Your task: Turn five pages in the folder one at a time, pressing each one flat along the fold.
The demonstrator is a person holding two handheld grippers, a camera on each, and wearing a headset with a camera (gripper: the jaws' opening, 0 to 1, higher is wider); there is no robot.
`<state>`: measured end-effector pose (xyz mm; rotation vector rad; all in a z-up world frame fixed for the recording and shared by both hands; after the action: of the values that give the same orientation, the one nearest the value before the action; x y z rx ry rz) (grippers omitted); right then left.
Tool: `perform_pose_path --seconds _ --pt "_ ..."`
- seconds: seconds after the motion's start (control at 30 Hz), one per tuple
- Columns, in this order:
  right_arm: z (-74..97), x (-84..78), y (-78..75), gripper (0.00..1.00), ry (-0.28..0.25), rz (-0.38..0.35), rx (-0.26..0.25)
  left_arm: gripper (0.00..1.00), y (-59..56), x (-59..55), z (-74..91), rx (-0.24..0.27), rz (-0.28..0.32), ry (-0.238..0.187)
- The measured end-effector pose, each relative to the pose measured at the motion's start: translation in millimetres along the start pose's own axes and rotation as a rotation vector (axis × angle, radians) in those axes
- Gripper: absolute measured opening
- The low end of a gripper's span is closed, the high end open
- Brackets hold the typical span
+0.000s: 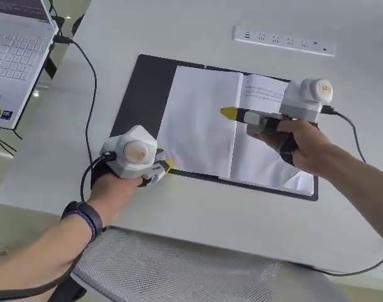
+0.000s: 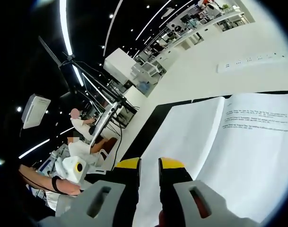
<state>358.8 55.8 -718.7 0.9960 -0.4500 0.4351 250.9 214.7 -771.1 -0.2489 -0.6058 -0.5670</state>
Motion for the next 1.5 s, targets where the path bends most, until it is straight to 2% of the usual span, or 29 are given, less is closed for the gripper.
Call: perform_pose_path --seconds 0.17,0.2,0.33,0.43,0.53,0.67,0.8,1.0,1.1,1.33,1.43,1.5 --pt "-1.4 2.8 -20.8 0.14 0.005 0.005 -0.021 0.24 -4.3 0.0 1.3 -0.002 -0.05 0.02" --pt "-2.0 4.0 -26.1 0.13 0.0 -0.001 -0.033 0.24 -1.4 -1.0 0.6 -0.001 -0.052 0.022" --pt "-2.8 10.6 -37.6 0.09 -0.043 -0.037 -0.066 0.21 4.3 -1.3 0.5 0.0 -0.02 0.011" --pt "-5.2 16.3 -46.2 0.08 -0.07 -0.055 -0.069 0.19 8.6 -0.7 -1.5 -0.005 -0.01 0.011" --pt "-9.8 23.0 -59.0 0.07 -0.07 -0.06 -0.08 0.2 7.9 -0.1 -3.4 -0.005 -0.019 0.019" --pt "-14.2 17.7 -67.6 0.04 -0.054 -0.07 -0.103 0.2 7.1 -0.4 -4.3 0.001 -0.018 0.02" --pt "-14.8 10.2 -67.5 0.0 -0.057 -0.084 -0.105 0.21 4.7 -0.4 -3.1 0.004 -0.02 0.021" --pt "-14.7 9.3 -68.1 0.0 -0.065 -0.081 -0.099 0.2 7.1 -1.0 -4.9 0.008 -0.01 0.019" --pt "-17.0 14.7 -85.0 0.0 -0.058 -0.073 -0.095 0.19 8.1 -1.5 -5.6 0.008 -0.006 0.02" --pt "-22.1 30.6 -92.0 0.0 -0.075 -0.08 -0.105 0.21 8.2 -2.9 -8.4 0.011 -0.007 0.022" --pt "-22.7 37.9 -83.0 0.0 -0.079 -0.079 -0.115 0.2 10.1 -3.2 -10.3 0.011 -0.004 0.024" --pt "-24.6 44.2 -89.2 0.0 -0.079 -0.079 -0.121 0.2 11.9 -3.4 -12.1 0.01 -0.006 0.027"
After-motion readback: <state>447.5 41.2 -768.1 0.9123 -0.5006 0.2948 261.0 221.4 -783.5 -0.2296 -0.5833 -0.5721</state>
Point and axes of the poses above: the centre of the closed fingertips' face, and the gripper's own axes: z roughly backward along the fingers, y roughly to its left, x roughly out of its top, the point moved 5 cm from there along z, roughly backward along the fingers, and after that the axes turned 9 degrees about y, right-handed, at the moved point
